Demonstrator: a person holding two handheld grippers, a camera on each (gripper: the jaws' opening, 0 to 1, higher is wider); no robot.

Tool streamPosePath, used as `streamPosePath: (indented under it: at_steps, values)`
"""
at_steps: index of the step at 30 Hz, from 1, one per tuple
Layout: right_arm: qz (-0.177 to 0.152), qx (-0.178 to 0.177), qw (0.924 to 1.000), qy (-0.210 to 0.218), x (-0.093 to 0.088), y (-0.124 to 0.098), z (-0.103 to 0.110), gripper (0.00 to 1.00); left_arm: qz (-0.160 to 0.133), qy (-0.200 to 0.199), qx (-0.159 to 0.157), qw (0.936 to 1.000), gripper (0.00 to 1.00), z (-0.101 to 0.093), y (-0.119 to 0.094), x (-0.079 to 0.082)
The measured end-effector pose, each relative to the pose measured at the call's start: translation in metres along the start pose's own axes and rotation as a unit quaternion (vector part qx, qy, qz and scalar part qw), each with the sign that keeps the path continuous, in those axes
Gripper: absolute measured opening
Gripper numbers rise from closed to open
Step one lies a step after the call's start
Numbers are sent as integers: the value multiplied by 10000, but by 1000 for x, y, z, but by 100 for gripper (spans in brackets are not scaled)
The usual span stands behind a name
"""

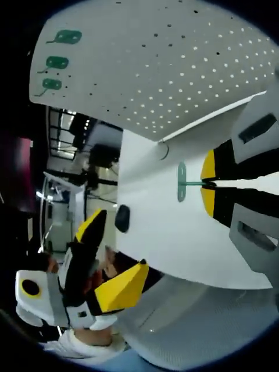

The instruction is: Insert the hook assembly into the mounting plate slot until the hook locks in place.

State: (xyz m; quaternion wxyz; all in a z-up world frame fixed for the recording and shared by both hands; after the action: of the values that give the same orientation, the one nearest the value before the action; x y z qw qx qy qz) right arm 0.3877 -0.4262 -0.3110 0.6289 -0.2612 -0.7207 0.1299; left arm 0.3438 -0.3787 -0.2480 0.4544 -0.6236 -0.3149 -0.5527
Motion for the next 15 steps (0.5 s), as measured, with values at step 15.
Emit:
streamPosePath:
  at_steps: [15]
  values:
    - [-334,-225,9973,619,34,-29,14,0,-40,545,-300,9981,22,-9,13,-8]
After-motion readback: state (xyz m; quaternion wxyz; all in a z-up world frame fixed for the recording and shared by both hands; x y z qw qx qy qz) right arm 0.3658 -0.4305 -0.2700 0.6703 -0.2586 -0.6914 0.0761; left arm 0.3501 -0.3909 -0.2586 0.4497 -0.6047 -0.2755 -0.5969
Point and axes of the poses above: the point that each gripper's makers call its tool centre point, and the gripper's own axes: y roughly forward along the fingers, z roughly to its left, x roughly out of its top, the point moved 1 cm from there along -y, roughly backward along the fingers, and after that the axes turned 4 degrees about -z, right-handed, at the moved point
